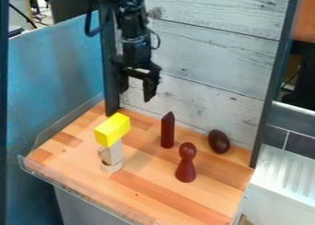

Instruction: Pick up the yellow block from on top of the tower and place it on the table

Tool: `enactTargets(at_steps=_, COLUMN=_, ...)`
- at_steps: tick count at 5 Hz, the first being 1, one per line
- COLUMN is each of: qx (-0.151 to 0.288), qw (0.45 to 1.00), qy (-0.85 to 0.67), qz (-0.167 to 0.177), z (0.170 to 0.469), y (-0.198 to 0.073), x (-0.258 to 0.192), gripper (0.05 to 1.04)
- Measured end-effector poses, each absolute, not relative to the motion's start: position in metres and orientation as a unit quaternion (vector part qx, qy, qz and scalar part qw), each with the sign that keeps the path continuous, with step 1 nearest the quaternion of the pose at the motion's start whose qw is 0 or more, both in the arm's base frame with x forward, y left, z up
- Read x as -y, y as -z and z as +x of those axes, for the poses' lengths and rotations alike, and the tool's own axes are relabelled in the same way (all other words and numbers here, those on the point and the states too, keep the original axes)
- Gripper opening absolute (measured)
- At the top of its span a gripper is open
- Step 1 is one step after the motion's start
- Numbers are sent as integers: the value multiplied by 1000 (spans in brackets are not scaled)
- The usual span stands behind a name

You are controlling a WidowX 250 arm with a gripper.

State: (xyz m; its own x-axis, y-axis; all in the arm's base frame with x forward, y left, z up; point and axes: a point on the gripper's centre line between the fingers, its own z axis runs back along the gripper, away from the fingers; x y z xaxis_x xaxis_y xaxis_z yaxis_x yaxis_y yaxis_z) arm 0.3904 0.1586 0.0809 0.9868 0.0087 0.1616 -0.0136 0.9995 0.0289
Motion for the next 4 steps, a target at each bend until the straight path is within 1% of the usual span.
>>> enactTargets(at_steps=1, qx=76, qw=997, qy=4, qz=2, z=385, y=-77, x=-161, gripper=1001)
enactTargets(at_steps=2, qx=61, qw=998, qy=16, qz=-4, z=375, y=-71, x=-165, gripper=1001)
enactTargets(at_steps=4, qx=58, qw=997, qy=43, qz=10, z=355, y=-72, x=-165, gripper=1001)
